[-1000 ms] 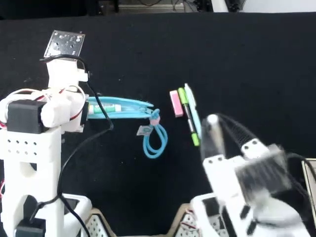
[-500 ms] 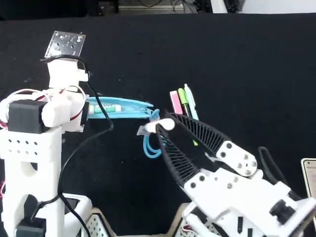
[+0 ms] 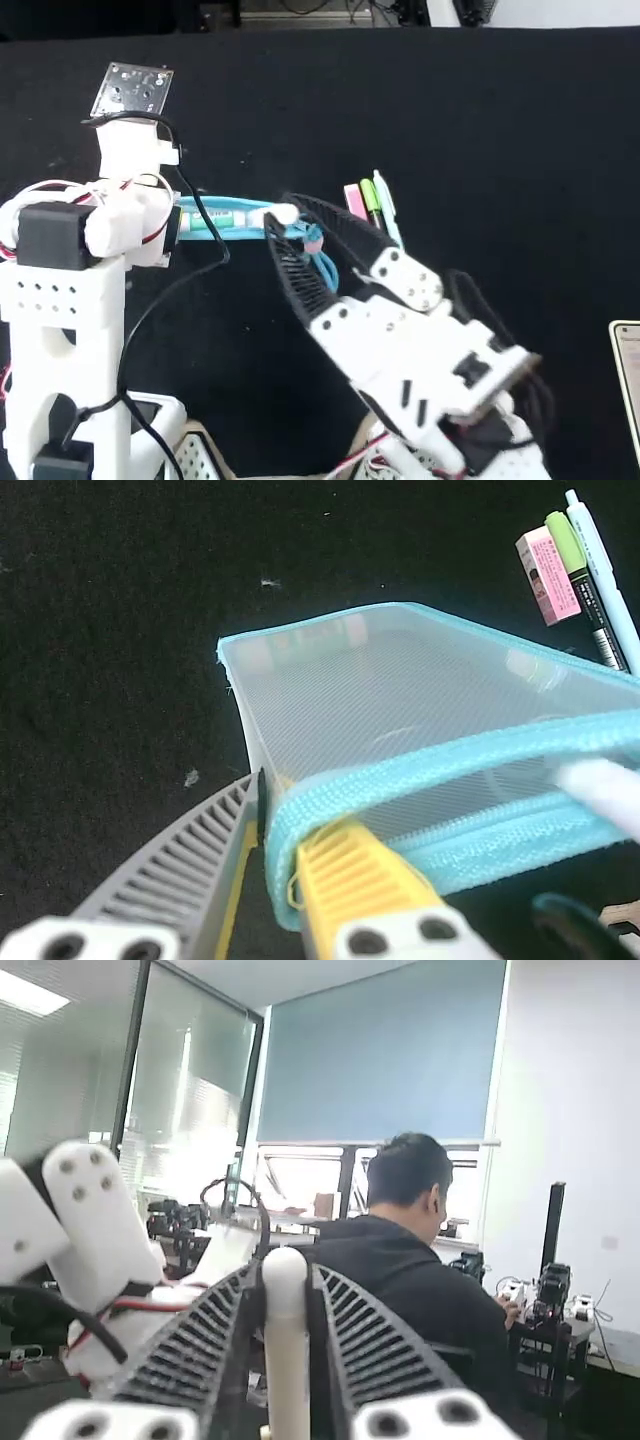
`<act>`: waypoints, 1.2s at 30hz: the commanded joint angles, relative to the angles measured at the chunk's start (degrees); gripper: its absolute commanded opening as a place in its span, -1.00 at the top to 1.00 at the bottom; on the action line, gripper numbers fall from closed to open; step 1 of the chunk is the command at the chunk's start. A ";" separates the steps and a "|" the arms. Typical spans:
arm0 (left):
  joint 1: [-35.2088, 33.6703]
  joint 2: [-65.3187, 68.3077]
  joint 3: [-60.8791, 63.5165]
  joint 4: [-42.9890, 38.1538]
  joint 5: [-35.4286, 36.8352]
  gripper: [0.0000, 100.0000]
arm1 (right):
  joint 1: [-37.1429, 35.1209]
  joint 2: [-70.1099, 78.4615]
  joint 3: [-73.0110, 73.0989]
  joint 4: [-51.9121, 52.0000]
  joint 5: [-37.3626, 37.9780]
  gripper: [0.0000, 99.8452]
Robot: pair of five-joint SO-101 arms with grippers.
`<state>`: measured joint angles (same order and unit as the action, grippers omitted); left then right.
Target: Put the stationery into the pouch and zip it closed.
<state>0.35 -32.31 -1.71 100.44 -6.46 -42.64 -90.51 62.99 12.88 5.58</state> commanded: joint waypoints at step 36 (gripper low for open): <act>-0.22 0.09 -0.04 0.35 0.00 0.94 | 22.24 5.93 -12.97 34.11 -0.09 0.91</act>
<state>0.35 -32.31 -1.71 100.44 -6.46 -30.07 -85.49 52.44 41.71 5.58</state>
